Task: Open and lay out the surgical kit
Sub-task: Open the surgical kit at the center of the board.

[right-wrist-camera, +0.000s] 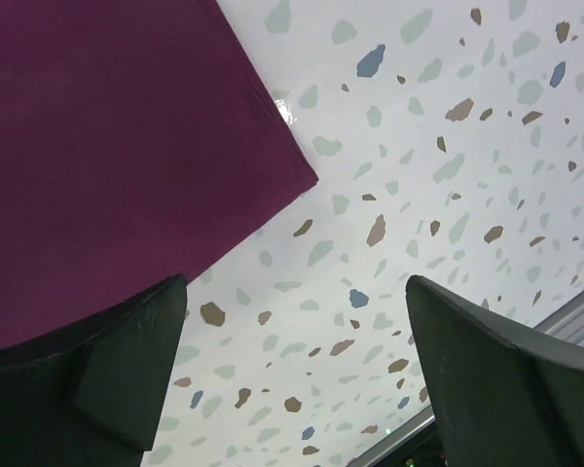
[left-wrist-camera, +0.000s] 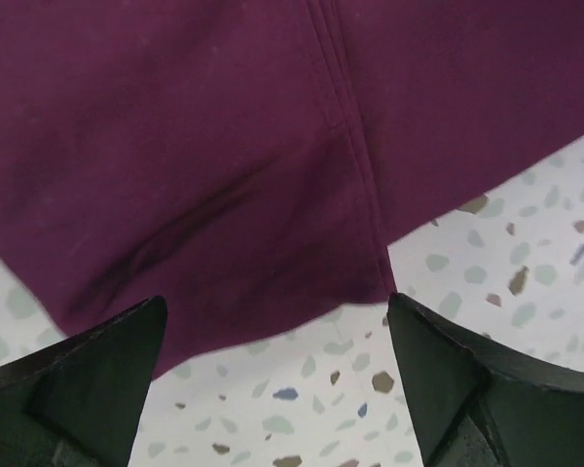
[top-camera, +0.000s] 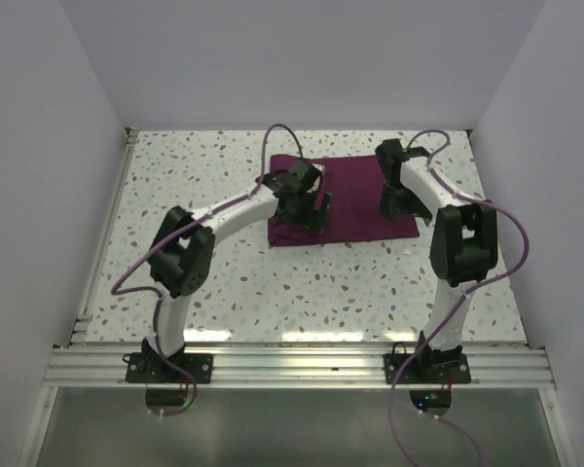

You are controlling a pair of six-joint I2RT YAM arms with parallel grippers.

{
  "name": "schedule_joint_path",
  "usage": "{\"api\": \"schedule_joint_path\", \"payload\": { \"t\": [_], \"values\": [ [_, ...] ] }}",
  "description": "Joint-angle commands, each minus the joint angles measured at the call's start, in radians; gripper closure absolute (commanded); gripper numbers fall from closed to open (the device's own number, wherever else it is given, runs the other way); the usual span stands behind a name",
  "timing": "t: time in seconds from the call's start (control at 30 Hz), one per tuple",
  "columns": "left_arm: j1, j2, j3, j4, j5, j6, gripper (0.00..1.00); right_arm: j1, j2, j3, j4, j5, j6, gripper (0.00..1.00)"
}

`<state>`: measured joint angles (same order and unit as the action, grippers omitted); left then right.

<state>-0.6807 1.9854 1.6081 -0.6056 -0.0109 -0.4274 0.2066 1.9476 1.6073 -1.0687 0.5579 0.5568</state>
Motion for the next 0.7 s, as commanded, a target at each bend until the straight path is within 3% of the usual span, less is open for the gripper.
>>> {"api": "schedule_joint_path", "payload": {
  "t": [0.0,0.2,0.3,0.43,0.6,0.63,0.67],
  "values": [
    [-0.04,0.139,0.139,-0.109,-0.115,-0.019,0.0,-0.018,0.008,-0.013,-0.031,-0.004,-0.008,0.02],
    [-0.112,0.312,0.387,-0.187,-0.168,-0.034,0.0,-0.022,-0.068,-0.044,-0.019,-0.049,-0.02,0.02],
    [-0.122,0.355,0.438,-0.229,-0.231,-0.065,0.0,-0.022,-0.079,-0.035,-0.027,-0.076,-0.021,0.02],
    [-0.118,0.362,0.452,-0.247,-0.302,-0.08,0.0,-0.024,-0.104,-0.035,-0.025,-0.102,-0.023,0.02],
    [-0.12,0.346,0.403,-0.191,-0.223,-0.082,0.01,-0.023,-0.124,-0.058,-0.011,-0.104,-0.024,0.02],
    [-0.118,0.346,0.398,-0.183,-0.198,-0.077,0.05,-0.024,-0.125,-0.064,-0.013,-0.102,-0.024,0.02],
    [-0.117,0.348,0.394,-0.169,-0.183,-0.07,0.31,-0.023,-0.125,-0.066,-0.011,-0.101,-0.023,0.02]
  ]
}}
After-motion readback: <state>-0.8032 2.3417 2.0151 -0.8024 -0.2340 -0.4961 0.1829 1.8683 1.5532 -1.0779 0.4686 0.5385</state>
